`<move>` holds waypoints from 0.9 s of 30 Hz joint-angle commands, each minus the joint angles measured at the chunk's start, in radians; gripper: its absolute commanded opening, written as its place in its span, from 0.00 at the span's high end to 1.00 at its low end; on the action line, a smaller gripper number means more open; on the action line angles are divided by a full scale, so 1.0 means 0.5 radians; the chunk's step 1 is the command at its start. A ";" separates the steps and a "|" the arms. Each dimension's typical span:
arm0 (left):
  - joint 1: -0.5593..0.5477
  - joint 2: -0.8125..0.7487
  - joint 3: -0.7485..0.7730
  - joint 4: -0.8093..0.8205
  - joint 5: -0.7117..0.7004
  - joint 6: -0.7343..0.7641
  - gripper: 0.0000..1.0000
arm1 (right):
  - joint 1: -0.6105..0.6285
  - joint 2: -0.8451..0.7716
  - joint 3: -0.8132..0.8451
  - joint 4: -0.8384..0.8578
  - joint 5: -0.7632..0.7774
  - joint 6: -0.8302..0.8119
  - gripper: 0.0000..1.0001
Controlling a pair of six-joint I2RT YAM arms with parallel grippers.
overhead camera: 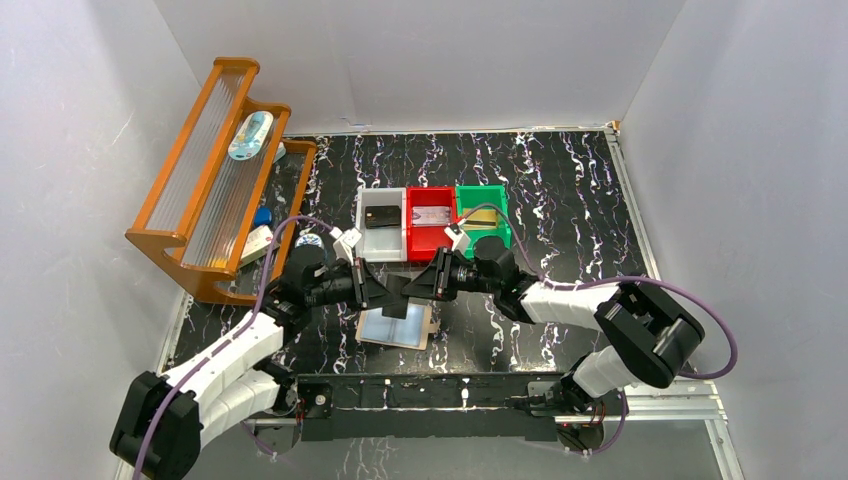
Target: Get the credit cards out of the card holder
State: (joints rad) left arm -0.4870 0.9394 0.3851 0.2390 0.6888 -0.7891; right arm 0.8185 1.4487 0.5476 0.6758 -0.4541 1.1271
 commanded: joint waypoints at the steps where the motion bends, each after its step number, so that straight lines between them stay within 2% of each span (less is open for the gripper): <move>1: -0.008 -0.081 0.171 -0.238 -0.136 0.187 1.00 | 0.011 -0.062 -0.024 0.022 0.010 -0.002 0.67; 5: -0.007 -0.162 0.293 -0.539 -0.394 0.415 1.00 | -0.009 -0.145 -0.049 -0.210 0.133 -0.052 0.51; 8: -0.006 -0.161 0.413 -0.743 -0.609 0.660 1.00 | -0.018 -0.207 -0.063 -0.326 0.194 -0.098 0.44; 14: -0.008 0.051 0.733 -0.904 -0.973 1.332 1.00 | -0.020 -0.280 -0.028 -0.541 0.267 -0.192 0.42; 21: -0.008 0.481 1.017 -0.851 -0.937 2.339 1.00 | -0.026 -0.354 -0.025 -0.582 0.270 -0.238 0.42; 27: -0.008 0.813 1.218 -0.747 -1.089 2.789 1.00 | -0.046 -0.418 0.002 -0.661 0.273 -0.253 0.42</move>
State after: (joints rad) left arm -0.4892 1.2785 0.9016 -0.1642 0.2016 0.3565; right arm 0.8078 1.2823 0.5140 0.3569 -0.3347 1.0218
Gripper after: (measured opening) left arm 0.010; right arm 0.581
